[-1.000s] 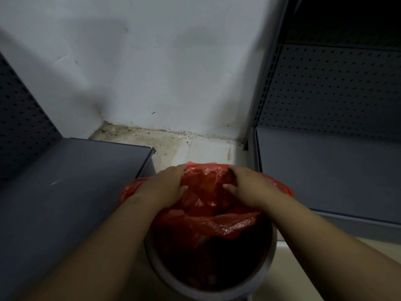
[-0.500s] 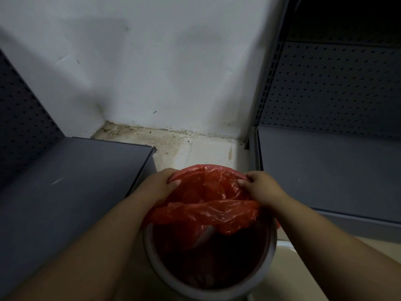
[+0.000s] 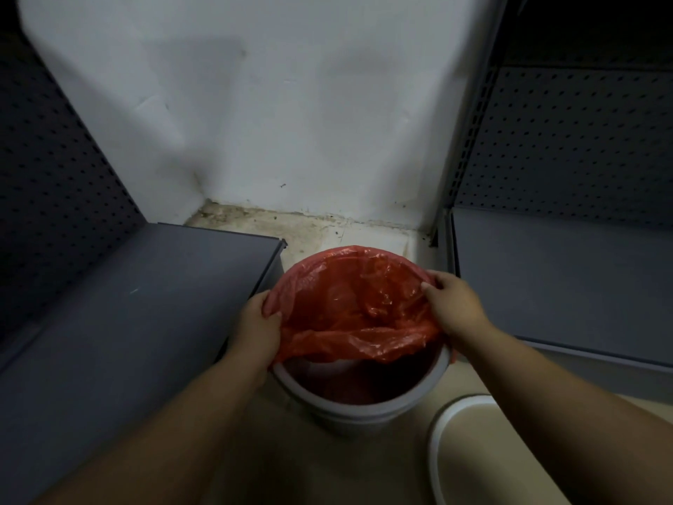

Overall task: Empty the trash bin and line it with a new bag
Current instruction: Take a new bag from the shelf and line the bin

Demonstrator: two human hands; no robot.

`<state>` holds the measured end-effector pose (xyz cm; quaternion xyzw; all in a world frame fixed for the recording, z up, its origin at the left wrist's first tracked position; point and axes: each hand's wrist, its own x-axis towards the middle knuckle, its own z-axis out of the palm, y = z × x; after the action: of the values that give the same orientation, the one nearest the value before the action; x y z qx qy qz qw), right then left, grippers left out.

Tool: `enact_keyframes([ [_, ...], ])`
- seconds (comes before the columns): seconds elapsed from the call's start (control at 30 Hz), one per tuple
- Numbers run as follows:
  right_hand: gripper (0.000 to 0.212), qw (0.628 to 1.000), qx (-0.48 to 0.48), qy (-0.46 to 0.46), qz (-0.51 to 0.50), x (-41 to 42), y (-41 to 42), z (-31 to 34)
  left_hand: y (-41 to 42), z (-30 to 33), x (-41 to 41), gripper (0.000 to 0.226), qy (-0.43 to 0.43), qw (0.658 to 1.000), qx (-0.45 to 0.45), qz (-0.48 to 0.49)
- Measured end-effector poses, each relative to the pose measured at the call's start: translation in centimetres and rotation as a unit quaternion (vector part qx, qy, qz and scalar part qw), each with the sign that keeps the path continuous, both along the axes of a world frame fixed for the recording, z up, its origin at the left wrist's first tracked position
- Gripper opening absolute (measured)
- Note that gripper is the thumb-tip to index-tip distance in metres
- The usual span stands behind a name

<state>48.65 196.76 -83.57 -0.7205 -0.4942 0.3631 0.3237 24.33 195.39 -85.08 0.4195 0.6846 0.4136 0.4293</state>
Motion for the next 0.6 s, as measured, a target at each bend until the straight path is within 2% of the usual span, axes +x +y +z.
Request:
enact_keyframes([
  [0.07,0.042,0.999,0.001,0.004,0.051,0.0,-1.2,-0.1,-0.3,-0.2,0.3,0.028,0.02,0.999,0.01,0.032],
  [0.23,0.053,0.993,0.048,0.038,0.101,0.0,-4.2,-0.4,-0.9,-0.4,0.7,0.041,0.04,0.996,0.022,0.082],
  [0.37,0.065,0.991,0.088,-0.035,0.096,0.1,-6.3,-1.8,-1.7,0.0,1.0,0.041,0.047,0.993,0.046,0.095],
  [0.6,0.093,0.981,0.102,-0.082,0.144,1.5,-7.9,-3.9,-5.0,-0.2,0.6,0.057,0.099,0.992,0.072,-0.03],
])
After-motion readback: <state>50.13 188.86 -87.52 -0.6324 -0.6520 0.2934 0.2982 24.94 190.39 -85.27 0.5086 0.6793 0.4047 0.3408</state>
